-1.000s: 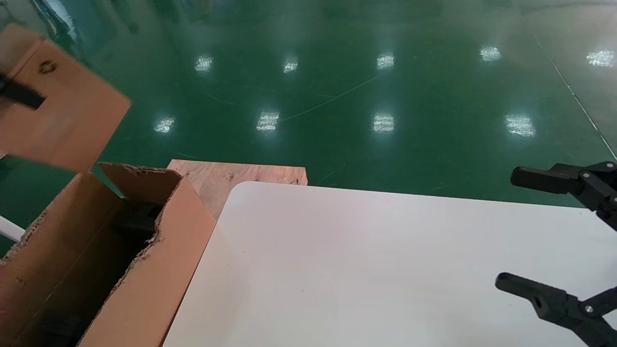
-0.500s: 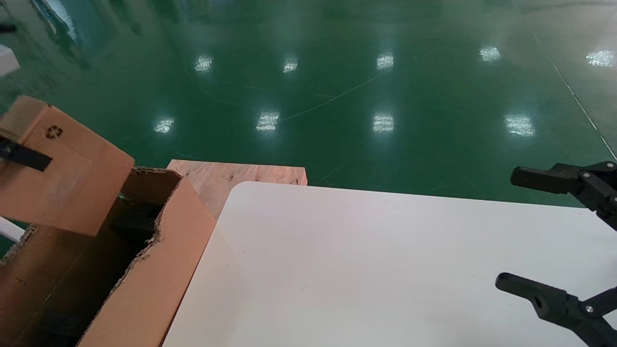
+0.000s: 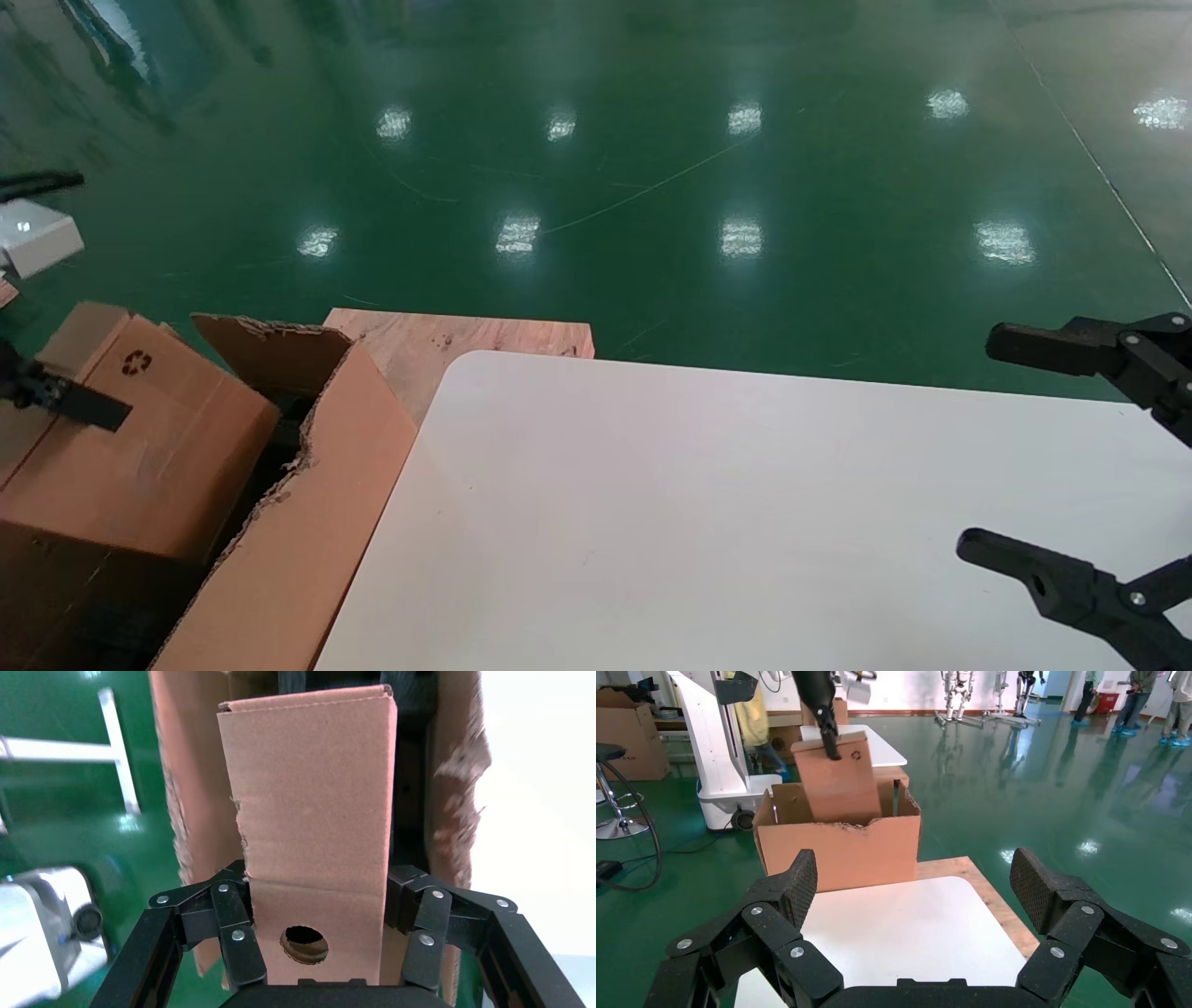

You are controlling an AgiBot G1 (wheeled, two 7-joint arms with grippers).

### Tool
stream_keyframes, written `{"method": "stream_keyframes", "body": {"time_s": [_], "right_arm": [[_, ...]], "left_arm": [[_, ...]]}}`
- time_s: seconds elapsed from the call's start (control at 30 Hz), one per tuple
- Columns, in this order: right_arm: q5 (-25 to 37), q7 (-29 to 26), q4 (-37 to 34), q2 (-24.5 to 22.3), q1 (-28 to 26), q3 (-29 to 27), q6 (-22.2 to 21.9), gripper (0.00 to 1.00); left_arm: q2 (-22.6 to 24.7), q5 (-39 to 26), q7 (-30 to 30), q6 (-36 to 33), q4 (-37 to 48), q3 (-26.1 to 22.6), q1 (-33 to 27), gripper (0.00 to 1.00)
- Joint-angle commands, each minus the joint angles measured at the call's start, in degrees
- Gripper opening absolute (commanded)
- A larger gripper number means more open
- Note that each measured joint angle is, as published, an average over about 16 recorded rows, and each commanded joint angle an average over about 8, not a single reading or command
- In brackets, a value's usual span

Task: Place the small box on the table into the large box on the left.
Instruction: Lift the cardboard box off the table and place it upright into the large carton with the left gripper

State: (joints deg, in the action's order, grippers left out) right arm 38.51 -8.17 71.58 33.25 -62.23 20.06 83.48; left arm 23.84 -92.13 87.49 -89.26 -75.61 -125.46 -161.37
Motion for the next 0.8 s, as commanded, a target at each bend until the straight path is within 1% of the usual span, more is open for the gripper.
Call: {"method": "stream_keyframes", "body": {"time_s": [0.03,0.4,0.6,0.8], "right_arm": [[0.0,0.0,0.0,0.0,0.0,0.0,0.0,1.00],[0.0,0.0,0.0,0.0,0.0,0.0,0.0,1.00],[0.0,0.0,0.0,0.0,0.0,0.0,0.0,1.00],[0.0,0.0,0.0,0.0,0.0,0.0,0.0,1.00]], "left_arm": [[-0.6,-0.1,0.4,0.3,0.0,-0.9,0.7,0.00],[-2.3,-1.4,-0.9,4.4,1.5,-2.2,3.9,0.00],[-2.1,-0.1,-1.1,8.7,3.1,-3.2,8.6,0.00],[-0.6,0.8,-1.8,12.7,6.2,-4.1,13.4,0.00]]}}
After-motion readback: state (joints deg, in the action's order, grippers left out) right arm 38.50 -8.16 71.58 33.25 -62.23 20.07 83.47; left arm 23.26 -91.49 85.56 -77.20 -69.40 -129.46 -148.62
